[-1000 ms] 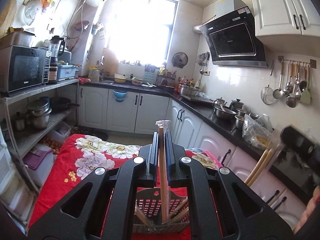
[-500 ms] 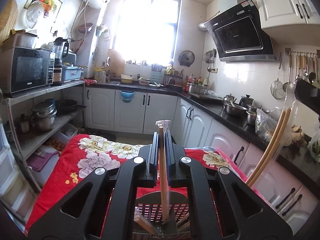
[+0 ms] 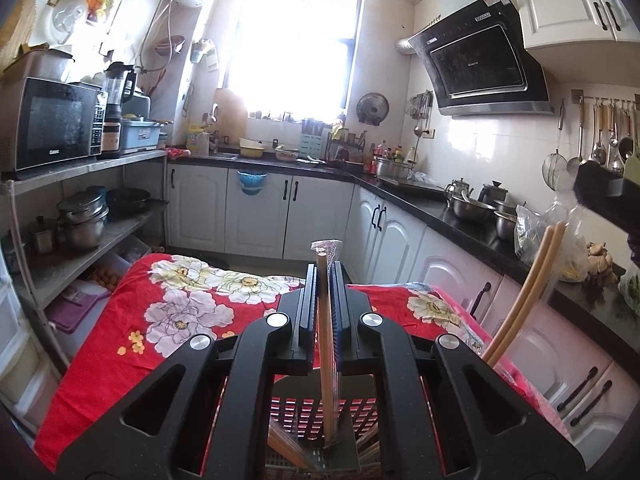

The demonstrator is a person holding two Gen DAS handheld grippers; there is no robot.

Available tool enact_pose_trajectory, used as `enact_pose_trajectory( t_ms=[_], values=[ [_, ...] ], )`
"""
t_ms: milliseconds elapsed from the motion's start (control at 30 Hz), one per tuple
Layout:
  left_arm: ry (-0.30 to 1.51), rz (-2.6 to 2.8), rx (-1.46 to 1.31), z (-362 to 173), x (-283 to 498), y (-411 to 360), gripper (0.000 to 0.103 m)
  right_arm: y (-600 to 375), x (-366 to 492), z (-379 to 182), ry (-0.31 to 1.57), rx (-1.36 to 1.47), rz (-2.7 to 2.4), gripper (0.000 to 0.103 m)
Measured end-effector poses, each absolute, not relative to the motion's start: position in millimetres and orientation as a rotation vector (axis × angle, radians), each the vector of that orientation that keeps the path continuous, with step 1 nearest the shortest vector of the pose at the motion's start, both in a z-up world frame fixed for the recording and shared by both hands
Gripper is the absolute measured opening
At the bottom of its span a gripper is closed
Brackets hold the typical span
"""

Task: Organize utensils
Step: 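Lower the chopsticks into the caddy and open the left gripper while the right gripper releases its chopstick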

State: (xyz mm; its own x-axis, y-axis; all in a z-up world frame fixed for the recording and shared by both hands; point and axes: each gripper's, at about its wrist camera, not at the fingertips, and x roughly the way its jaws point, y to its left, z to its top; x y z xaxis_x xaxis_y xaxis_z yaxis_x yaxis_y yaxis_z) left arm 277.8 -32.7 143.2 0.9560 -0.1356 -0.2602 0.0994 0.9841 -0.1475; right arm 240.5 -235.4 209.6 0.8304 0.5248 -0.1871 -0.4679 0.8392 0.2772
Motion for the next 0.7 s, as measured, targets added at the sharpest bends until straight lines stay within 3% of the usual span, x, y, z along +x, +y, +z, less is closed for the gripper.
enact_pose_trajectory(
  t_ms=[700],
  values=[
    [0.33,-0.145,-0.164,119.3,284.4,-28.3,0.004,-252.4,246.5,145.7,0.387,0.283,0.476,0.001]
  ],
)
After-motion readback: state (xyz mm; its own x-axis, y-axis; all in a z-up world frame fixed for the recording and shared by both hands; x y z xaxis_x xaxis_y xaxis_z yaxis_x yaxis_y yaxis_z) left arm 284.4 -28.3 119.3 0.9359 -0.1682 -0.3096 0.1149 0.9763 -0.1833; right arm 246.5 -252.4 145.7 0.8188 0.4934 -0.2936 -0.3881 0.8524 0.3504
